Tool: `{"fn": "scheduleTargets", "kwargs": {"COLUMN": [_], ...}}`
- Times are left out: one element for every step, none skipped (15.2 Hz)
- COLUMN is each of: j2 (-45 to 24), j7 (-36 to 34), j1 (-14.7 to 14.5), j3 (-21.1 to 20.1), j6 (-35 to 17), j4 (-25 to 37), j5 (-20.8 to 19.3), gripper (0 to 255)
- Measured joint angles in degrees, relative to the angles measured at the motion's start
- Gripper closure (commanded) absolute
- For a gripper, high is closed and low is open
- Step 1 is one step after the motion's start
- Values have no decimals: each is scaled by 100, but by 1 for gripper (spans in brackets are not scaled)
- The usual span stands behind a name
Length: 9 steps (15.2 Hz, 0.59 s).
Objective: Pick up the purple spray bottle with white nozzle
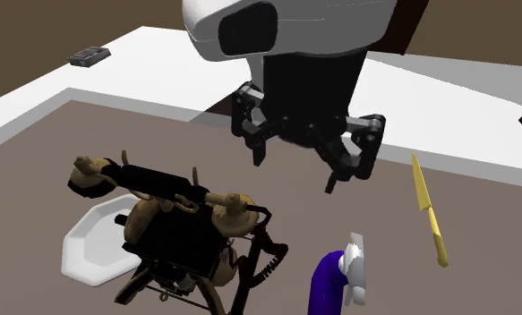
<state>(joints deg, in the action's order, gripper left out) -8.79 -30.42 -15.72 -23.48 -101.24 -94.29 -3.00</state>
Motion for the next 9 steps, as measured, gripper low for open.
{"fn": "scheduleTargets", "kwargs": {"j2": [-211,-399,-617,-838,-1065,-1329,-1557,-1657,-1711], "j7": [-85,-141,-236,-296,-365,-413,-437,-469,-481], "j1": [-88,-166,-275,-374,-489,-608,-711,-770,-792], "j3": [-44,-77,-117,-142,-166,-176,-180,-186,-185], "j6": [41,91,121,177,258,340,427,433,382], "j4": [243,469,706,969,1265,1601,1905,2006,2009], "j5": [-75,-139,-220,-299,-381,-476,-551,-585,-604], "gripper": [0,0,0,0,0,0,0,0,0]}}
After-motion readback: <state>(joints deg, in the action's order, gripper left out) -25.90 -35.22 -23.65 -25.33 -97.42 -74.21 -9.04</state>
